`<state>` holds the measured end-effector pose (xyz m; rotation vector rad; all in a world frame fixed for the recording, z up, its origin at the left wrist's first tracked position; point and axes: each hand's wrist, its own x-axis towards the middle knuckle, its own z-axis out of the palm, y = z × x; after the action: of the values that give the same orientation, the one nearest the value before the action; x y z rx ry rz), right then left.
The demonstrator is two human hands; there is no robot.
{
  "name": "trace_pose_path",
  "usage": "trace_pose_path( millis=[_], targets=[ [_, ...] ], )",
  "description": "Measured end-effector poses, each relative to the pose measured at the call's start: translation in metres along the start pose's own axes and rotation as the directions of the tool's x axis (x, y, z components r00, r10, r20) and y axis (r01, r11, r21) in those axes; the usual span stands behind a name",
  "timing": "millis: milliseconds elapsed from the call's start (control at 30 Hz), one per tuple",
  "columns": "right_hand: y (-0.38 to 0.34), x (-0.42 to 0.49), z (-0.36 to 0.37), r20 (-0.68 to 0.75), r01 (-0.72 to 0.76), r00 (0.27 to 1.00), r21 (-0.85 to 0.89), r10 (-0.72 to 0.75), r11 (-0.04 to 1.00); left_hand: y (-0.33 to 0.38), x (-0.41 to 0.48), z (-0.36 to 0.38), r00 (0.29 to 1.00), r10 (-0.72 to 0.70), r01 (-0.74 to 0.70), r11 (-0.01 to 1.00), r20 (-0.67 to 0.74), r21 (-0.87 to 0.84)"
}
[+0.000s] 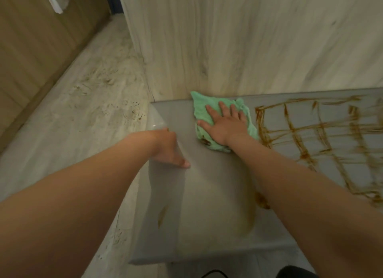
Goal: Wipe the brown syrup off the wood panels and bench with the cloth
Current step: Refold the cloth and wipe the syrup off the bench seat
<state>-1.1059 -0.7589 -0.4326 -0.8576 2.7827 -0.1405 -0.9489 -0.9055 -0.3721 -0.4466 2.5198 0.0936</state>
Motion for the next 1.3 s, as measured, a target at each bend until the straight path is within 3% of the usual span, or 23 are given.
trace_pose_path(
  millis=[67, 100, 233, 300, 500, 600, 667, 833, 967, 1033, 1100, 1167, 1233, 1300],
  targets=[
    [-0.029, 0.013, 0.003, -0.017, -0.088, 0.996, 0.039, 0.088, 0.995, -0.002, 0.005, 0.006, 1.0, 0.017, -0.017, 1.0, 0.012, 0.023],
    [-0.041, 0.016, 0.005, -0.029, -0.063, 0.998, 0.039, 0.064, 0.997, -0.001, 0.007, 0.006, 0.999, 0.032, -0.032, 0.999, 0.004, 0.015],
    [-0.046, 0.024, 0.006, -0.021, 0.326, 0.945, -0.027, -0.327, 0.945, 0.009, 0.017, -0.005, 0.997, 0.082, -0.083, 0.993, 0.008, 0.081],
    [-0.025, 0.031, 0.0, -0.021, 0.351, 0.936, -0.034, -0.352, 0.936, 0.019, 0.019, -0.013, 0.999, 0.027, -0.031, 0.992, 0.037, 0.118],
    [0.086, 0.042, -0.02, -0.117, -0.027, 0.993, -0.048, 0.021, 0.998, 0.036, 0.026, -0.018, 0.996, -0.038, 0.025, 0.988, 0.079, 0.153],
    [0.108, 0.037, -0.022, -0.111, -0.282, 0.952, 0.049, 0.285, 0.958, 0.025, 0.026, -0.007, 0.999, -0.031, 0.026, 0.992, 0.042, 0.12],
    [0.093, 0.03, -0.017, -0.084, -0.318, 0.943, 0.071, 0.323, 0.946, 0.02, 0.023, -0.001, 0.999, -0.035, 0.034, 0.996, 0.002, 0.086],
    [0.038, -0.042, 0.006, -0.043, -0.006, 0.999, -0.019, 0.005, 1.0, 0.021, 0.015, 0.006, 0.998, -0.049, 0.051, 0.998, -0.051, 0.043],
    [0.061, -0.112, 0.015, -0.017, 0.294, 0.955, -0.084, -0.296, 0.952, 0.024, 0.016, 0.013, 0.994, -0.083, 0.088, 0.994, -0.072, 0.067],
    [0.096, -0.126, 0.006, -0.019, 0.206, 0.978, -0.084, -0.208, 0.975, 0.027, 0.015, 0.015, 0.991, -0.101, 0.11, 0.988, -0.087, 0.105],
    [0.117, -0.134, 0.001, -0.028, -0.048, 0.999, -0.036, 0.047, 0.998, 0.03, 0.013, 0.014, 0.989, -0.125, 0.133, 0.983, -0.076, 0.125],
    [0.104, -0.146, 0.008, -0.005, -0.176, 0.984, -0.013, 0.176, 0.984, 0.034, 0.009, 0.008, 0.989, -0.141, 0.146, 0.982, -0.05, 0.118],
    [0.07, -0.17, 0.021, 0.008, -0.099, 0.995, -0.033, 0.099, 0.995, 0.041, 0.003, -0.001, 0.99, -0.137, 0.139, 0.975, -0.023, 0.171],
    [0.041, -0.2, 0.035, -0.008, 0.093, 0.996, -0.05, -0.094, 0.994, 0.053, -0.003, -0.012, 0.991, -0.137, 0.133, 0.96, -0.002, 0.248]
  ],
)
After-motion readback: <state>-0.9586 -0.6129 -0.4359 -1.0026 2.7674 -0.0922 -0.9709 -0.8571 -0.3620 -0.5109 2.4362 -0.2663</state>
